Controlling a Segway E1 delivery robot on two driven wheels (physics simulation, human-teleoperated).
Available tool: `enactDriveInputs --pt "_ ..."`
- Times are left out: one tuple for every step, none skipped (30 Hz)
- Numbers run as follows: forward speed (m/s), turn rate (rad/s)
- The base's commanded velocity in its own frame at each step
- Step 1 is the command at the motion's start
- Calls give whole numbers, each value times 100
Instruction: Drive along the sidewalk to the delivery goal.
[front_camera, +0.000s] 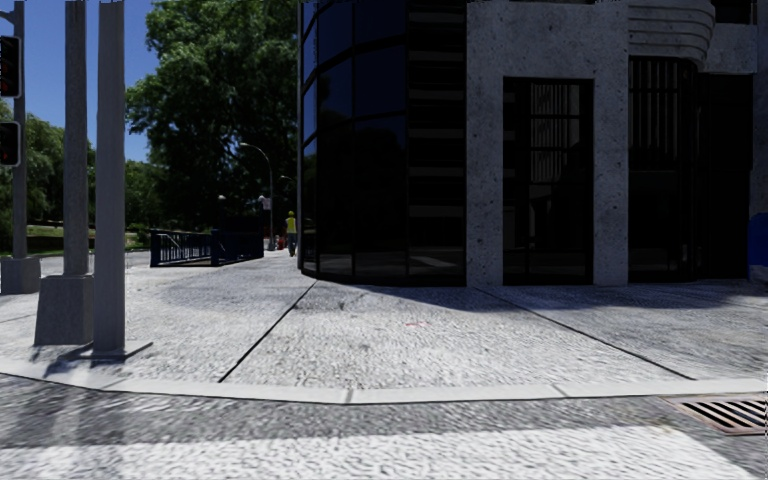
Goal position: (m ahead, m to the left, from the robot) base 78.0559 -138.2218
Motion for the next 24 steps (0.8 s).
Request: enactDriveInputs --pt "124 -45" --pt "123 -45" --pt "123 -45" --pt "123 -45" --pt "123 -45" --pt "123 -45" --pt "123 -45" --pt "125 -39" --pt "129 -27" --pt "129 -27" --pt "139 -20" --pt "142 -19" --pt "143 -18" --pt "143 -18" --pt "143 -25" --pt "143 -30" --pt "143 -33" --pt "143 -33" --pt "142 -35" --pt "142 -36" --pt "142 -36" --pt "142 -37" --pt "142 -37" --pt "142 -38"
